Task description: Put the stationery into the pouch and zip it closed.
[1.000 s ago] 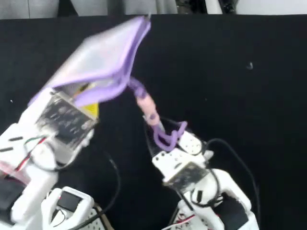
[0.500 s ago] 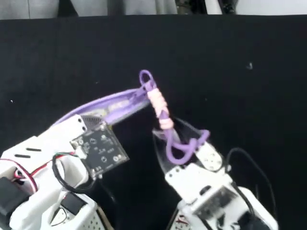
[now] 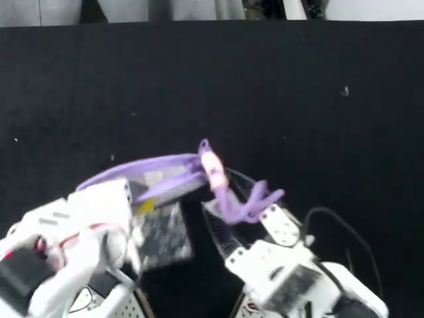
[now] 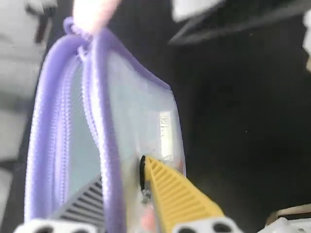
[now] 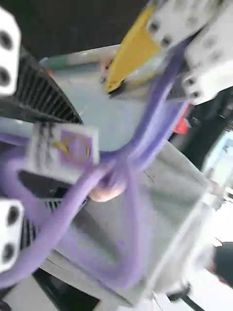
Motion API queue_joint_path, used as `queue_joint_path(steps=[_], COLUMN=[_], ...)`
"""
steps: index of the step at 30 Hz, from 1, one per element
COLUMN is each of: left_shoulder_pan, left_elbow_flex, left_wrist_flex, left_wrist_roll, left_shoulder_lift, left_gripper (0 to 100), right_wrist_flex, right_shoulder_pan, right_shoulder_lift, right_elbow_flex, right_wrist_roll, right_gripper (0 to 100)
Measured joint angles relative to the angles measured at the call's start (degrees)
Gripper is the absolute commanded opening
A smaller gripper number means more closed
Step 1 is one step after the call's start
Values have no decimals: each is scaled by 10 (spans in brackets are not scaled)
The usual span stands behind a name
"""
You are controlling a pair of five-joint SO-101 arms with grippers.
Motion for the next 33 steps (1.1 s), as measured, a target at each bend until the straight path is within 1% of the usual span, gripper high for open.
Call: queue_joint_path(steps=[2, 6, 10, 14, 16, 18, 23, 27, 31, 33], left_shoulder_pan=[24, 31, 31, 33, 33, 33, 33, 33, 33, 33], left_elbow_flex=[16, 62, 109, 131, 140, 143, 144, 144, 144, 144], left_wrist_flex=[0, 0, 0, 0, 0, 0, 0, 0, 0, 0], left_wrist_roll=[-3, -4, -4, -26, -31, -31, -46, -64, -66, -66], left_shoulder_lift=[-47, -121, -144, -154, -155, -155, -155, -155, -156, -156], left_gripper=[29, 29, 29, 29, 29, 29, 29, 29, 29, 30], right_wrist_flex=[0, -17, -48, -81, -91, -91, -56, -25, -4, 5], right_shoulder_pan=[0, 0, -1, -1, -3, -22, -73, -96, -114, -130], right_shoulder_lift=[0, 0, 0, 0, 0, 0, 0, 0, 0, 0], right_elbow_flex=[28, 84, 127, 159, 170, 172, 171, 150, 135, 130], right_wrist_roll=[0, 0, 0, 2, 16, 33, 63, 81, 83, 83], right_gripper=[194, 193, 191, 191, 191, 191, 191, 191, 190, 173])
